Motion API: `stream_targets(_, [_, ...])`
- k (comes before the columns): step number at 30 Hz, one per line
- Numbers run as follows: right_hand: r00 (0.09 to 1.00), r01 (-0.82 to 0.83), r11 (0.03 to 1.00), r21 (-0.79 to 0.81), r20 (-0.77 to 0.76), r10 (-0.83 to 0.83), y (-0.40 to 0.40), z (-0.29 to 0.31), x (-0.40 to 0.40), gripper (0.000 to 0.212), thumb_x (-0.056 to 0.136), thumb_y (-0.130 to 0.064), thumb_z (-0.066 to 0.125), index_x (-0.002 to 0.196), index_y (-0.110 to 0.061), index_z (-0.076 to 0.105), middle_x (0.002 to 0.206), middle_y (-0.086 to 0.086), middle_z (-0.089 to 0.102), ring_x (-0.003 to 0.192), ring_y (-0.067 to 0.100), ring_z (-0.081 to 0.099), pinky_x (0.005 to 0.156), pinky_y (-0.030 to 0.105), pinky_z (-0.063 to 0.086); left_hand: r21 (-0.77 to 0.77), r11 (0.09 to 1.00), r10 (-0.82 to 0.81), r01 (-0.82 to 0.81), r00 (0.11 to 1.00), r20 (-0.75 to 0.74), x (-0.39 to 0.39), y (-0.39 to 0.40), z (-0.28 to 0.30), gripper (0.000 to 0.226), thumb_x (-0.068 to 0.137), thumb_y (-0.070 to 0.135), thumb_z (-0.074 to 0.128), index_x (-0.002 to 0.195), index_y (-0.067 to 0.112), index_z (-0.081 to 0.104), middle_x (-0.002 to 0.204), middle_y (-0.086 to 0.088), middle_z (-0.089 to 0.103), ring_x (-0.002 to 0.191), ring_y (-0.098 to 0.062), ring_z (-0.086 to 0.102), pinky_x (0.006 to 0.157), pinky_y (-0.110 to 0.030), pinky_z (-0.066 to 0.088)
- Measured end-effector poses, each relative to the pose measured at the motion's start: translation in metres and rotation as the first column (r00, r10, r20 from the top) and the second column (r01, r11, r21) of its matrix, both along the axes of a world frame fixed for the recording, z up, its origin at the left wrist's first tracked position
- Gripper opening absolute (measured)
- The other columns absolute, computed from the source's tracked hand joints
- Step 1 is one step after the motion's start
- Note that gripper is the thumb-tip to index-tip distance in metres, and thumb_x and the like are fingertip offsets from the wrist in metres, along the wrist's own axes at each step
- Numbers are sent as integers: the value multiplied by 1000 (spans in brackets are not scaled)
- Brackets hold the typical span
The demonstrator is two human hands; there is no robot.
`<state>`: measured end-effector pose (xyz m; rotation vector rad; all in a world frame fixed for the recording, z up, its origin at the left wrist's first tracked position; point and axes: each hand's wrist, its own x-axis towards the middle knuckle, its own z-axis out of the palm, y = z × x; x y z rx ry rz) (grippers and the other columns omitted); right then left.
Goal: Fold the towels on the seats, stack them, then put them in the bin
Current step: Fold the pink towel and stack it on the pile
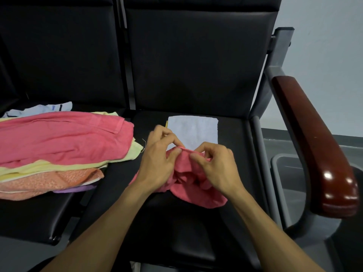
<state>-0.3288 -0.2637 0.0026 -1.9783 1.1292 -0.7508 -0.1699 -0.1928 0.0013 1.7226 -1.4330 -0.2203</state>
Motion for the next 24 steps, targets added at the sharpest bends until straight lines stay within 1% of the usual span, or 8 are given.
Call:
stream_targets(3, [984, 166, 984, -62, 74, -161, -2, 1, 0, 26, 90, -35, 69, 67, -24, 63, 56, -4, 55, 53, 8, 51, 52, 29, 42, -6, 999, -52, 52, 998, 36, -5, 0, 3, 9, 94, 11, 64, 86, 16, 63, 83, 12, 58, 84, -11, 54, 73, -19, 38])
stream_targets(7, [957, 215, 973, -83, 218, -193, 0, 5, 0, 27, 94, -30, 68, 69, -22, 61, 56, 2, 51, 51, 9, 45, 51, 25, 42, 196, 966, -165, 169, 986, -37, -6, 1, -6, 11, 98, 9, 56, 96, 20, 53, 74, 6, 65, 71, -12, 59, 68, -31, 45])
stream_targets(11, [936, 282, 959, -12, 221, -272, -7, 3, -6, 27, 95, -34, 66, 71, -21, 62, 59, 11, 54, 52, 17, 48, 55, 28, 44, 212, 977, -3, 26, 994, -106, 8, -2, -6, 12, 99, 14, 57, 93, 17, 68, 82, 9, 68, 78, -6, 62, 70, -23, 46])
stream_targets(14, [921, 324, 943, 72, 203, -332, -11, 1, -9, 27, 96, -32, 63, 73, -18, 64, 62, 9, 62, 55, 16, 53, 56, 26, 43, 238, 970, 87, -47, 984, -157, 14, -3, -6, 20, 99, 28, 58, 84, 17, 65, 71, 11, 62, 65, -3, 52, 61, -21, 38])
stream_targets(17, [912, 339, 926, 166, 182, -367, -12, 2, -8, 27, 98, -33, 59, 77, -18, 66, 62, -3, 66, 60, 5, 61, 61, 25, 46, 225, 972, 144, -68, 929, -341, 14, -3, -7, 27, 100, 33, 58, 79, 17, 60, 54, 16, 50, 52, 0, 41, 53, -15, 33])
stream_targets(20, [901, 267, 887, 376, 229, -368, -11, 6, -7, 32, 99, -43, 55, 90, -17, 70, 79, 1, 71, 73, 16, 68, 63, 25, 54, 182, 977, 192, -107, 810, -554, 15, -5, -5, 26, 101, 33, 57, 83, 15, 63, 64, 19, 58, 65, 4, 52, 66, -17, 41])
stream_targets(22, [865, 151, 757, 636, 286, -413, -13, 8, -8, 42, 95, -52, 57, 97, -12, 72, 80, 7, 72, 73, 32, 71, 63, 33, 59, 186, 976, 209, -111, 708, -675, 19, -5, -6, 23, 100, 34, 59, 89, 15, 67, 83, 9, 67, 87, -7, 63, 80, -26, 49])
stream_targets(24, [814, -20, 585, 811, 353, -461, -16, 6, -10, 56, 81, -58, 70, 106, -8, 72, 96, 17, 76, 89, 38, 73, 76, 47, 61, 185, 980, 187, -70, 632, -752, 21, -2, -6, 21, 96, 35, 63, 97, 14, 69, 96, 0, 71, 102, -18, 66, 92, -35, 52])
